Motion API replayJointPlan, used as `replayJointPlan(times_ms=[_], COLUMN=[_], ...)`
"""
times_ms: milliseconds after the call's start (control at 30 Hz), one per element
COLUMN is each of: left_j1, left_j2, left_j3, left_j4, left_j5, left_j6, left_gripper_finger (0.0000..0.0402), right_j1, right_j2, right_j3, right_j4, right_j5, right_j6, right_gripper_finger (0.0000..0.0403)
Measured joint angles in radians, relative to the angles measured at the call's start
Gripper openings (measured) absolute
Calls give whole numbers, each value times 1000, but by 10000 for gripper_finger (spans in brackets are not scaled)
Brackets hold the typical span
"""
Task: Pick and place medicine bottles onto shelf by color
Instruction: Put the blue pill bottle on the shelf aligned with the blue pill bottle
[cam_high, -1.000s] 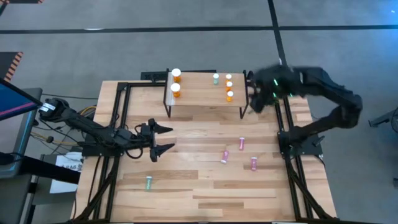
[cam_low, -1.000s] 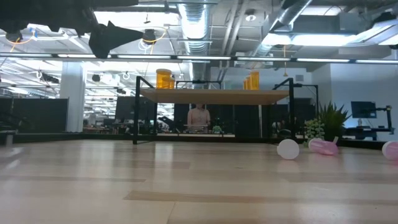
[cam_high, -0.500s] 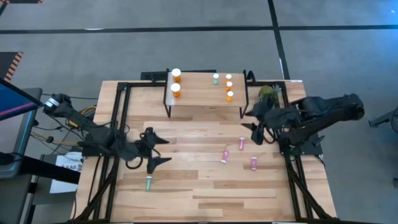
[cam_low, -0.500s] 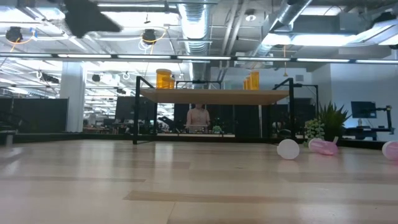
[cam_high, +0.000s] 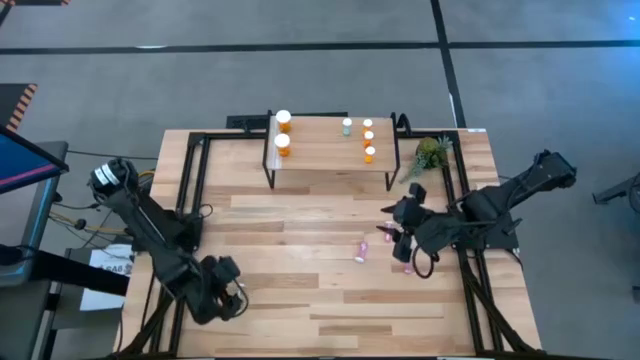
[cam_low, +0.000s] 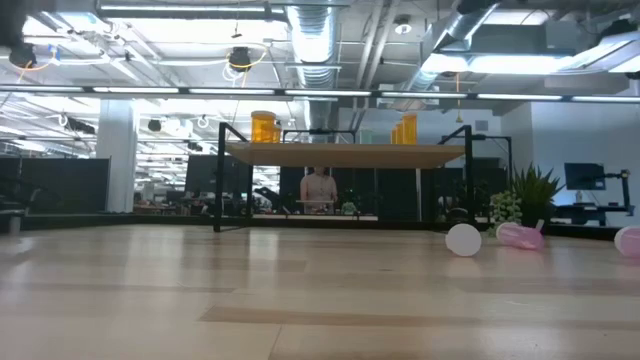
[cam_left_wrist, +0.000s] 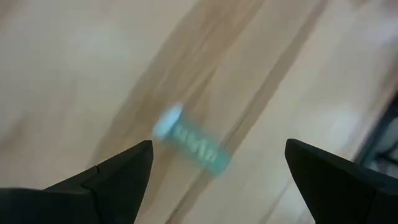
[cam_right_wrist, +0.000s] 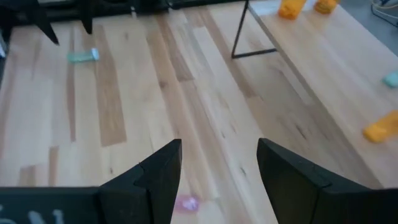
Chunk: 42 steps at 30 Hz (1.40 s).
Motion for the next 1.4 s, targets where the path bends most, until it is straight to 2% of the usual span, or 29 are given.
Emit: replayJointPlan(times_ms=[167, 333, 600, 900, 1033, 1200, 1267, 1400], left_j1=[-56, -62, -42, -4, 19, 47, 48, 48], left_j2=[63, 116, 178, 189, 190, 190, 190, 190], left_j3=[0, 0, 3, 0, 0, 7, 28, 96], left_j4=[-33, -38, -19, 33, 29, 18, 7, -73], left_j5=[51, 55, 80, 74, 86, 130, 114, 18], left_j6=[-196, -290, -326, -258, -141, 115, 235, 503], left_gripper_finger=[352, 352, 352, 352, 352, 352, 352, 352], right_j1=[20, 31, 31, 31, 31, 31, 31, 31], right_j2=[23, 22, 22, 22, 22, 22, 22, 22], right_j3=[1, 2, 2, 2, 2, 2, 2, 2], right_j4=[66, 76, 83, 90, 91, 90, 90, 90], right_j5=[-1, 0, 0, 0, 0, 0, 0, 0], right_j6=[-13, -15, -14, -14, -14, -14, -14, -15], right_gripper_finger=[232, 232, 232, 232, 232, 232, 232, 232])
